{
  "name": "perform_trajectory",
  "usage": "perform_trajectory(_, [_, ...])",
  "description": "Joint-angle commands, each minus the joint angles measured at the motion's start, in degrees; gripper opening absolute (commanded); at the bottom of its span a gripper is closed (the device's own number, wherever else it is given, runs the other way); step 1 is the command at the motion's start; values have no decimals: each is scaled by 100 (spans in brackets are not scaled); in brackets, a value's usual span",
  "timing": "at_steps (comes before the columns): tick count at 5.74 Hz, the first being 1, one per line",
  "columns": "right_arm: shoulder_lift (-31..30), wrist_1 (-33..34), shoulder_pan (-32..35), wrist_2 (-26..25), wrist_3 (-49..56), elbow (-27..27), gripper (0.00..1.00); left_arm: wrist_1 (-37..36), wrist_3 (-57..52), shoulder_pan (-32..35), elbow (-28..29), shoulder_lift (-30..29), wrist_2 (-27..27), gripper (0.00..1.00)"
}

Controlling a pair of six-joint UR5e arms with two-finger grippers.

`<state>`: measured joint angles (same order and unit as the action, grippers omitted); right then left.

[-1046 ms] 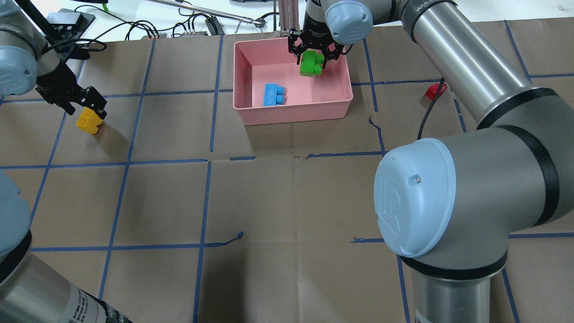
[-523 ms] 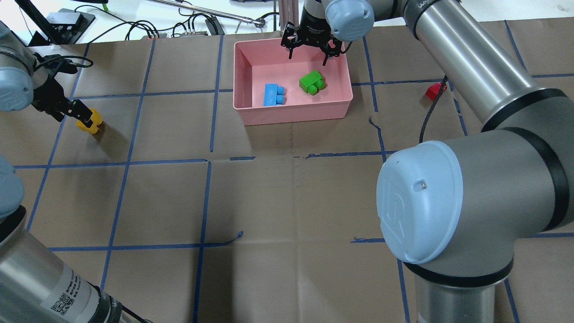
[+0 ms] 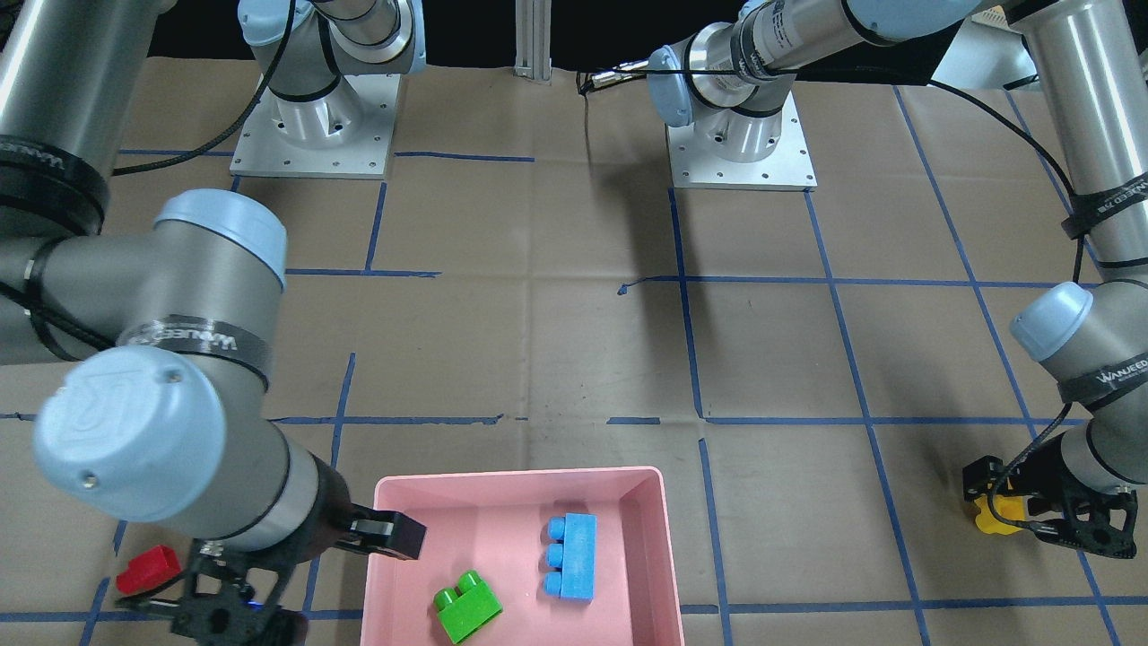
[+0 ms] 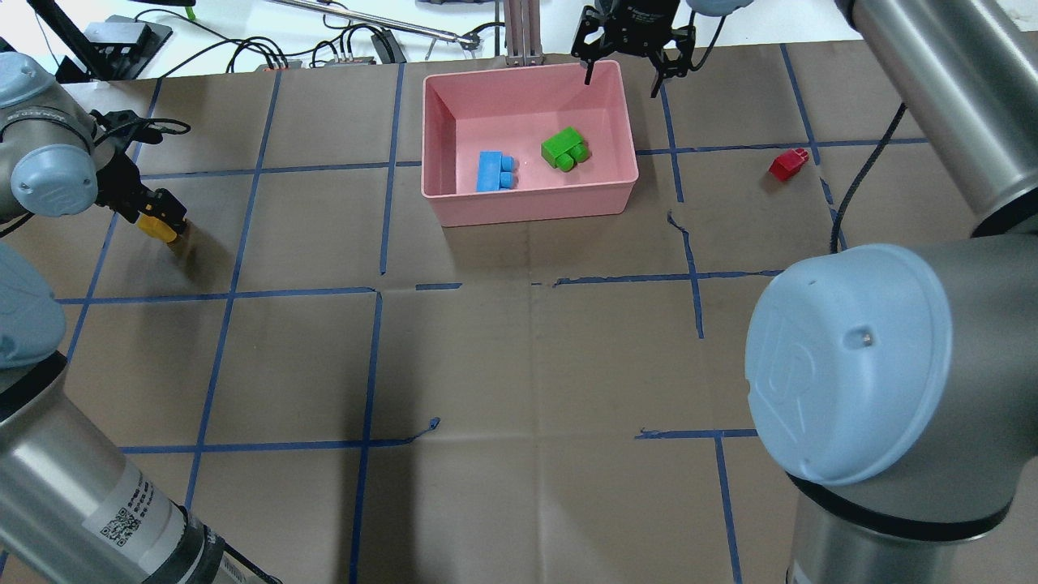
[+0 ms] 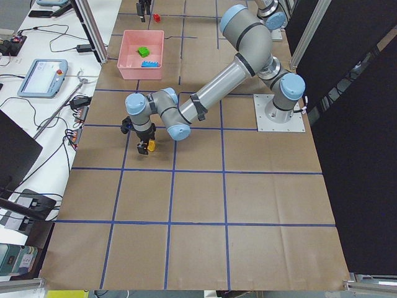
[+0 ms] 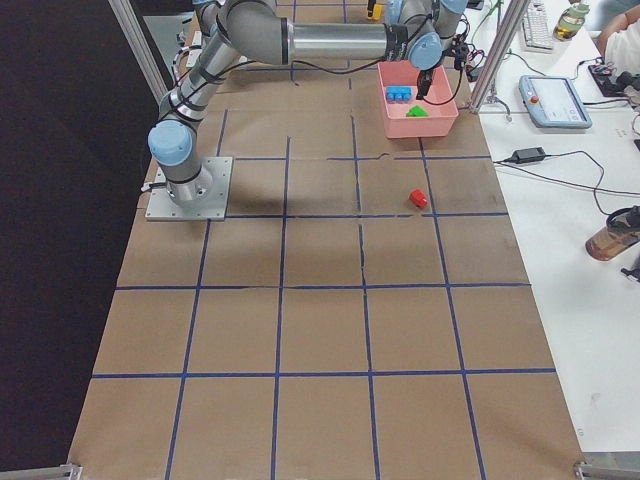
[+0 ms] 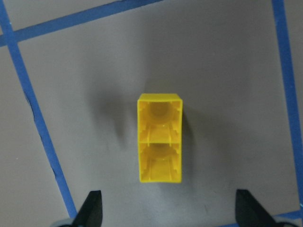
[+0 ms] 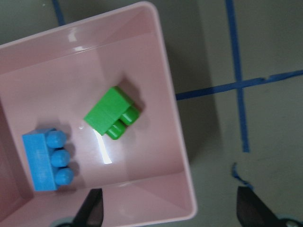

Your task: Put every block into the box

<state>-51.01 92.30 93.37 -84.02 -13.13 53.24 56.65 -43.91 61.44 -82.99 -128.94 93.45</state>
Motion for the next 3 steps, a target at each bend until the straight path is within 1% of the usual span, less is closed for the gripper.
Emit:
perform_trajectory(1, [-155, -281, -650, -543, 1244, 2, 100, -14, -12, 26, 3, 27, -11, 0])
perform_trajectory(2, [-164, -326, -1097, -554, 1764, 2, 100, -5, -12, 70, 3, 88, -20, 0])
perform_trajectory(3, [-146, -309, -1432, -572, 2379, 2, 100, 143, 75, 349, -15, 332, -159, 0])
